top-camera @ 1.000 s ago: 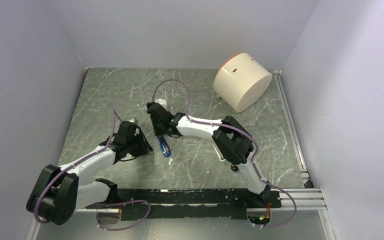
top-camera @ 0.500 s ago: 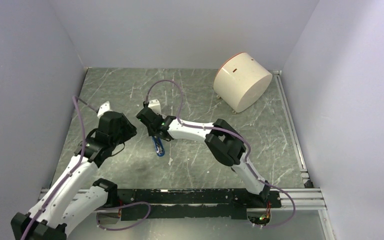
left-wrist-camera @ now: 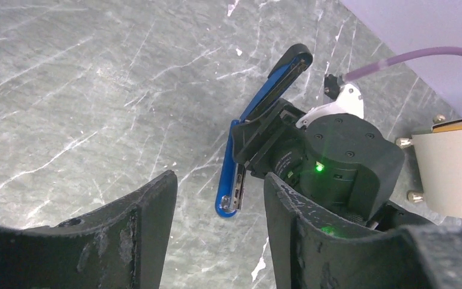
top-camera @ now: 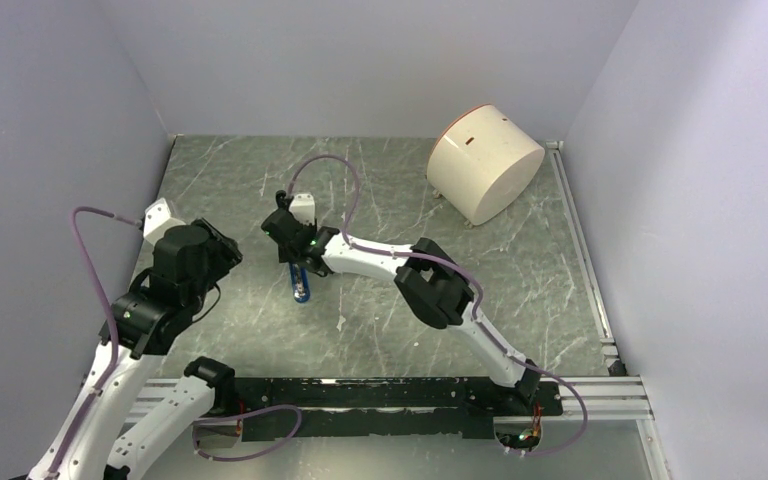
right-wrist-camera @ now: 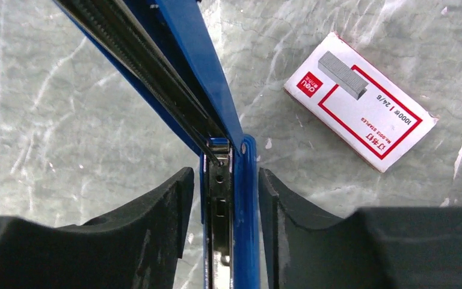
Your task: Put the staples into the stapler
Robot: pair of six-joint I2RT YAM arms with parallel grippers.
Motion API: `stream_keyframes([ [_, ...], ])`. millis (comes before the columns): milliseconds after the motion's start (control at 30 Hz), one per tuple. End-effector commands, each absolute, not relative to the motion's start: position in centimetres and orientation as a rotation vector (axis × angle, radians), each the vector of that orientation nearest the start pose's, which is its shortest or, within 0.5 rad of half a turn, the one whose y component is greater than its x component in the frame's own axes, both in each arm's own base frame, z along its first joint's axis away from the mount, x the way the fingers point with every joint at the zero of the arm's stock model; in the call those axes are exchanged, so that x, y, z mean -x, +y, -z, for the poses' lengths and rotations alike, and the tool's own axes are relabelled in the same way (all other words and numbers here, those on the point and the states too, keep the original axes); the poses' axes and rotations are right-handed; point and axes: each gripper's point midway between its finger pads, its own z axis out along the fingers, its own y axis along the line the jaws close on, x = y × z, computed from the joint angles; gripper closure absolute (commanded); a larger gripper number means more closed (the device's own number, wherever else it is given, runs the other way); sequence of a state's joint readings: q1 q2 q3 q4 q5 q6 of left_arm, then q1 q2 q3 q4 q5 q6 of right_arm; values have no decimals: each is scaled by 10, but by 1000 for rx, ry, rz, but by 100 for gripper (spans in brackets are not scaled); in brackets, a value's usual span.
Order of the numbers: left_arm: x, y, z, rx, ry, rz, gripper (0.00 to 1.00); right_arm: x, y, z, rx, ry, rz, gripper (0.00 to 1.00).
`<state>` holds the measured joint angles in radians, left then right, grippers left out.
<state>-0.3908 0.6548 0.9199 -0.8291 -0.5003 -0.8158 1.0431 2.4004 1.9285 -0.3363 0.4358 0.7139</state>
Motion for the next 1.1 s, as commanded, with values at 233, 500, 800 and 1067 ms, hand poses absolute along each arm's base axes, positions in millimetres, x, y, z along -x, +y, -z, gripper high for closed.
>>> stream_keyframes([
  [233, -215, -33, -261, 590, 1969, 212, 25, -323, 476, -107, 267, 2265, -525, 29],
  [500, -222, -84, -269, 326, 2040, 438, 18, -310, 346, -132, 265, 2263, -355, 24],
  [800, -233, -125, -262, 140, 2069, 613, 18, -293, 202, -116, 155, 2369, -47, 11],
  [1067, -232, -144, -226, 106, 2154, 698, 18, -261, 141, -79, 37, 2465, 181, 9],
])
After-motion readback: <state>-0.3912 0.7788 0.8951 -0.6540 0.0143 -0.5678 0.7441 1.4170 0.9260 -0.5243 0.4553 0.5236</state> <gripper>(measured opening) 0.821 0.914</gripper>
